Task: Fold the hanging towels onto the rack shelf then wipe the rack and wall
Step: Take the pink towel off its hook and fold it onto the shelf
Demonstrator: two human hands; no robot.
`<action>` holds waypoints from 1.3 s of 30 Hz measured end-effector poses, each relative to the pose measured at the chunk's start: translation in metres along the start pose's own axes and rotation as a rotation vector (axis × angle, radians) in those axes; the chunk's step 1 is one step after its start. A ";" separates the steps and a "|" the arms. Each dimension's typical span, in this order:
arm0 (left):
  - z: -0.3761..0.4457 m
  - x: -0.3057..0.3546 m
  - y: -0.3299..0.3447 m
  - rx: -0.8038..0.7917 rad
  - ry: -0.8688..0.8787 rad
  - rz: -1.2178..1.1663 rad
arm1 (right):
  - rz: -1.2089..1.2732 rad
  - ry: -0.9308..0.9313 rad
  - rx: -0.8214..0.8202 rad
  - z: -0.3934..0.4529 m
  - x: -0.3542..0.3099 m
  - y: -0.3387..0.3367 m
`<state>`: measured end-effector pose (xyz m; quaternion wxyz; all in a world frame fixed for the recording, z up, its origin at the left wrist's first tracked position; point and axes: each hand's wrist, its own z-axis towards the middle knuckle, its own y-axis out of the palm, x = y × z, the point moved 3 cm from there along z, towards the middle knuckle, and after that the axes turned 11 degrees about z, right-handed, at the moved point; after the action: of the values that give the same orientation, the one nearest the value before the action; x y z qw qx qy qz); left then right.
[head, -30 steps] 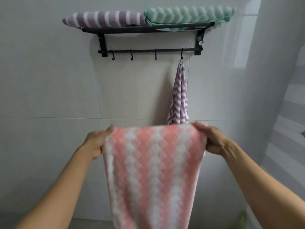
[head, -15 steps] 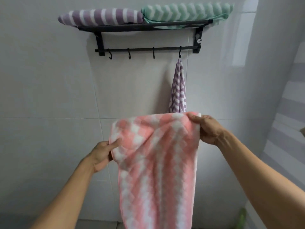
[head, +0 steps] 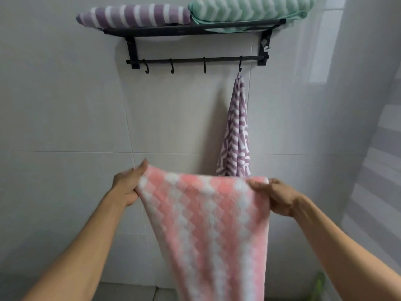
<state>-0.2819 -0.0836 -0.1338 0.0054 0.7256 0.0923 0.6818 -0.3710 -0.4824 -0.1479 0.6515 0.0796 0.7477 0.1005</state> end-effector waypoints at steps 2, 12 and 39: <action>-0.004 0.022 0.003 -0.230 0.101 -0.055 | 0.101 -0.086 -0.019 0.009 -0.026 0.008; -0.013 0.007 0.007 -0.041 0.073 0.205 | 0.141 -0.137 0.009 0.031 -0.064 -0.003; -0.042 -0.050 -0.027 -0.110 -0.055 0.178 | 0.031 -0.021 -0.058 0.015 0.011 -0.006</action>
<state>-0.3291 -0.0689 -0.1838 -0.0129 0.7482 -0.0101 0.6633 -0.3578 -0.4847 -0.1614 0.6597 0.0733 0.7363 0.1316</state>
